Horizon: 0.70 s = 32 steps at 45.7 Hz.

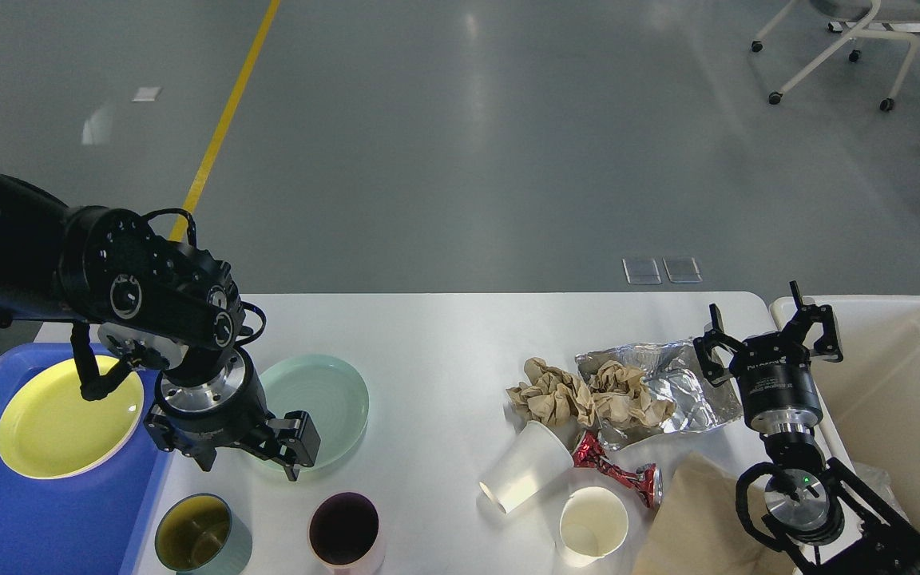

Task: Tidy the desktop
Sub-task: 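Lower the left gripper and grasp the dark-filled cup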

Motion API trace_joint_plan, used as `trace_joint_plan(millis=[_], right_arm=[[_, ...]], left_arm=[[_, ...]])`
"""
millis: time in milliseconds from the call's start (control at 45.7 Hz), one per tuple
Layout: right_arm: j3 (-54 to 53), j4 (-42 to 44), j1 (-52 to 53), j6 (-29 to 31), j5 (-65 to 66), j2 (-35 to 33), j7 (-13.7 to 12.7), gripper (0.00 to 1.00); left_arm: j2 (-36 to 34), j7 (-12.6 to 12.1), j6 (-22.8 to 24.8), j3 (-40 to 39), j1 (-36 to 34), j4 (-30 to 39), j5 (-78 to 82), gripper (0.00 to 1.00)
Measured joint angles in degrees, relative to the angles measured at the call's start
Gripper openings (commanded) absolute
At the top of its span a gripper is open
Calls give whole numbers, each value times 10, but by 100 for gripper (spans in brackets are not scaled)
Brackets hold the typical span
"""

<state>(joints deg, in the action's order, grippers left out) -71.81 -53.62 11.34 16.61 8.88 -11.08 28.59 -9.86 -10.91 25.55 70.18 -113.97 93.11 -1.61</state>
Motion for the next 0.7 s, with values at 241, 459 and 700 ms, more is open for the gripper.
trace_joint_plan(millis=[241,459,700], right_arm=[[0,0,0,0,0,0,0,100],[0,0,0,0,0,0,0,100],[0,0,0,0,0,0,0,100]], left_arm=[[31,0,-92,-28,98,-27,48,94],[54,1,-125,-57,134,-53,67,91],[66,1,-131,-64,157,-59,116,78]])
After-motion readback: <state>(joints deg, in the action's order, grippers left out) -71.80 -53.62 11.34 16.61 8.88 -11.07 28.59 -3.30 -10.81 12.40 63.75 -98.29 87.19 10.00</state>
